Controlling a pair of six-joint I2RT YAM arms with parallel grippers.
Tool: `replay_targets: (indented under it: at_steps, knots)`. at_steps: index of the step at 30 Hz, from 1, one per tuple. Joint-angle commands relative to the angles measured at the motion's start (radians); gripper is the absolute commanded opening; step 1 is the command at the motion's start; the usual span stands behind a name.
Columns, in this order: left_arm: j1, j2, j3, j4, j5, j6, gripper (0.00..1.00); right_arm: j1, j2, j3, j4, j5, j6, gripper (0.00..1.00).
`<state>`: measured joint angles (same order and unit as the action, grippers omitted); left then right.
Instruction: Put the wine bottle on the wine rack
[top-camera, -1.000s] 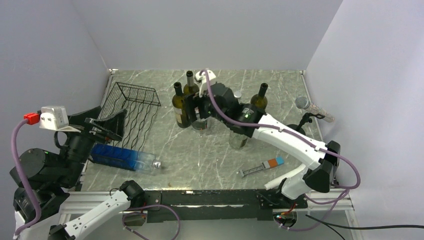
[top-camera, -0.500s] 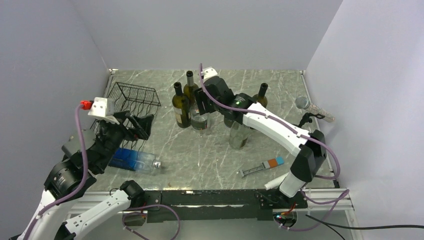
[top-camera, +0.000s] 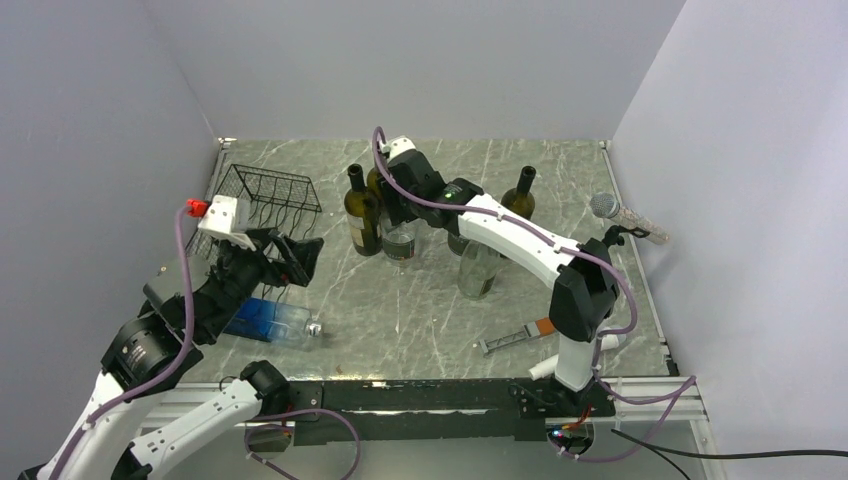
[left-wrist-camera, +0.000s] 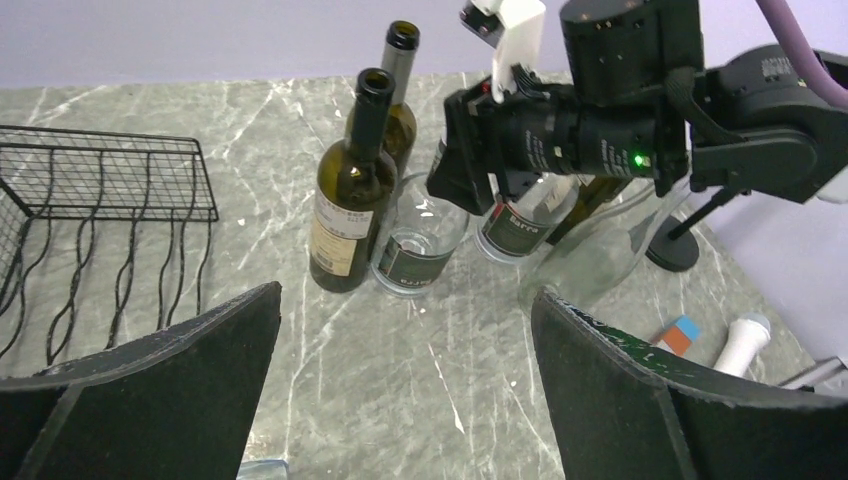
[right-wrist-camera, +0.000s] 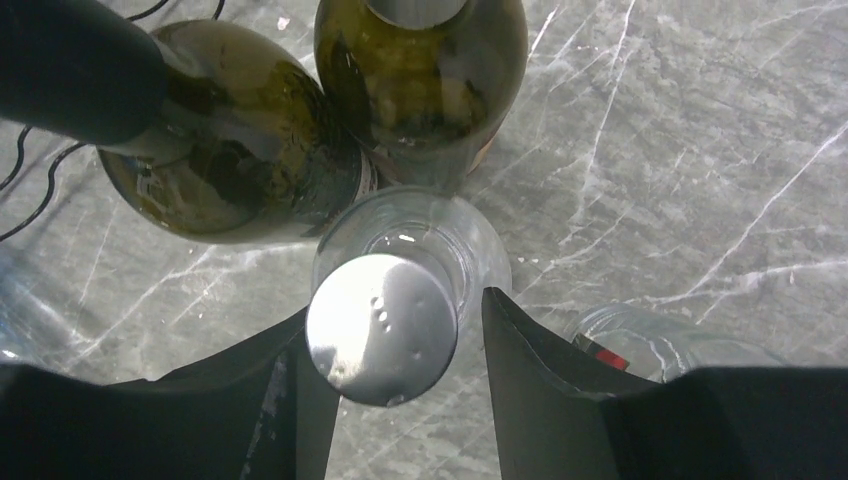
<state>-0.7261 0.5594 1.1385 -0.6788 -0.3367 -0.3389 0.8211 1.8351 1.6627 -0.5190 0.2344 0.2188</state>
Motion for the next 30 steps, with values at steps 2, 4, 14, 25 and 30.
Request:
replay_targets:
  at_steps: [2,4,14,25,30]
  knots:
    - [0.002,0.032,-0.027,0.015,0.079,-0.024,0.99,-0.010,0.026,0.067,0.044,-0.003,-0.007,0.52]
    - [0.001,0.028,-0.040,0.027,0.081,-0.026,0.99,-0.013,0.025,0.060,0.048,-0.007,-0.007,0.49]
    - [0.001,0.015,-0.056,0.044,0.055,-0.017,0.99,-0.014,-0.003,0.044,0.044,0.007,-0.016,0.24]
    - [0.001,0.009,-0.054,0.049,0.031,-0.016,0.99,-0.014,-0.054,0.043,0.010,0.167,-0.043,0.00]
    - [0.001,0.018,-0.048,0.049,0.027,-0.015,0.99,-0.013,-0.043,0.057,0.002,0.142,-0.039,0.41]
